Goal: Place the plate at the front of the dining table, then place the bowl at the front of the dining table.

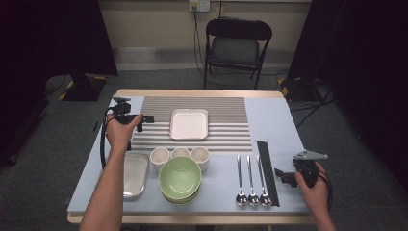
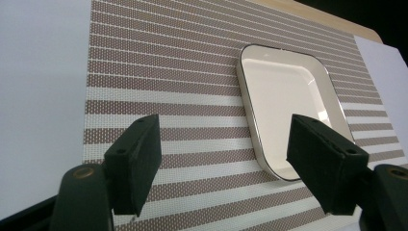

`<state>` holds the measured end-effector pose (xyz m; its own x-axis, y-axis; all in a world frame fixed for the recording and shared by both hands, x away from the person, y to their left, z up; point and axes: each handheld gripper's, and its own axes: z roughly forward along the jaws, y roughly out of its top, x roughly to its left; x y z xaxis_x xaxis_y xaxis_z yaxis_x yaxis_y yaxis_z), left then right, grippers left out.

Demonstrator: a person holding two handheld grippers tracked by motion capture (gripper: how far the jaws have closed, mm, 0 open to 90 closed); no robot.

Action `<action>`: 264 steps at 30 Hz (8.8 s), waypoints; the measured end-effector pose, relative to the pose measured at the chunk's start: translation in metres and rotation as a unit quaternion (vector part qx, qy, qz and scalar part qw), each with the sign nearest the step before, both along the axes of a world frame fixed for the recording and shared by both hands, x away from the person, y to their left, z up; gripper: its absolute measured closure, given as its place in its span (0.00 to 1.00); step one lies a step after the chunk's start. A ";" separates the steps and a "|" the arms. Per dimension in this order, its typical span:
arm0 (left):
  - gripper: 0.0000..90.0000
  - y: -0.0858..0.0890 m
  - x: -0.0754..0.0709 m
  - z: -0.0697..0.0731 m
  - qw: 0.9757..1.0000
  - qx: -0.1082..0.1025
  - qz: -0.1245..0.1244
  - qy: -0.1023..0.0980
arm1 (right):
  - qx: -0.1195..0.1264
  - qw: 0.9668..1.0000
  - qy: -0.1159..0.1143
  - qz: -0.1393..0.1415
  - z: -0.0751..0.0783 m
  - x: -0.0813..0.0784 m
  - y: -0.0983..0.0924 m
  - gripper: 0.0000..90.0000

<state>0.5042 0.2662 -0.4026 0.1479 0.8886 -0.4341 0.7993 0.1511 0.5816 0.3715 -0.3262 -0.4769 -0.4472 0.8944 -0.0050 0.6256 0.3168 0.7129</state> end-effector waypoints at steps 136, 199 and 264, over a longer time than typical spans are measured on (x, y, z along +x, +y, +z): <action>0.27 0.044 -0.072 -0.001 0.999 0.046 -0.014 -0.010 | 0.000 1.000 0.000 0.000 0.000 0.000 0.000 0.12; 0.24 0.055 -0.113 -0.016 0.997 0.062 -0.037 -0.031 | 0.001 1.000 0.001 -0.001 0.000 0.000 0.000 0.12; 0.21 0.052 -0.124 -0.016 0.990 0.096 -0.081 -0.070 | -0.009 0.995 0.072 0.065 0.029 0.011 0.020 0.13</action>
<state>0.3801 0.3178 -0.4188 0.3414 0.9125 -0.2253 0.7132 -0.0954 0.6944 0.3820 -0.3065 -0.4477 -0.5563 0.8293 0.0519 0.6734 0.4133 0.6129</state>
